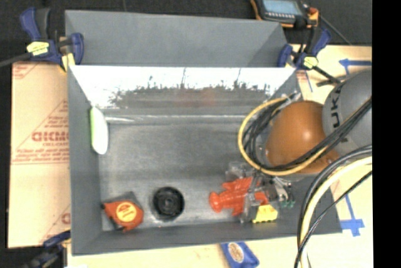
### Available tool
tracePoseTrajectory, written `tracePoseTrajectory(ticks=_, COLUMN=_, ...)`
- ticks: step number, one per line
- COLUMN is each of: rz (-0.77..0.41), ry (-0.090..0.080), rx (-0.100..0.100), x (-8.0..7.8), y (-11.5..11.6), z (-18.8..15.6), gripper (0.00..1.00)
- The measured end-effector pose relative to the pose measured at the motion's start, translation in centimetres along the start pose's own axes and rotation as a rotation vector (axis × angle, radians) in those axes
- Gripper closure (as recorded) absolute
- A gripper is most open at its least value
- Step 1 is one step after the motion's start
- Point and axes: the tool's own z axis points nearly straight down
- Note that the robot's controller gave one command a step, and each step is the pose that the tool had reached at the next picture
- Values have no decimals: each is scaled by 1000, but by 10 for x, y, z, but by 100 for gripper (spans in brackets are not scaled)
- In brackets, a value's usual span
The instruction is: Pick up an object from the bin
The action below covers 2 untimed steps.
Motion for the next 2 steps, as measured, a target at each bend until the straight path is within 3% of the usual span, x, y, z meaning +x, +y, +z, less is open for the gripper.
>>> tracePoseTrajectory(ticks=1, rz=0, ry=4, rx=-1, x=1, y=0, z=-3, gripper=100)
tracePoseTrajectory(ticks=2, rz=1, ry=22, rx=-3, x=3, y=0, z=-19, gripper=100)
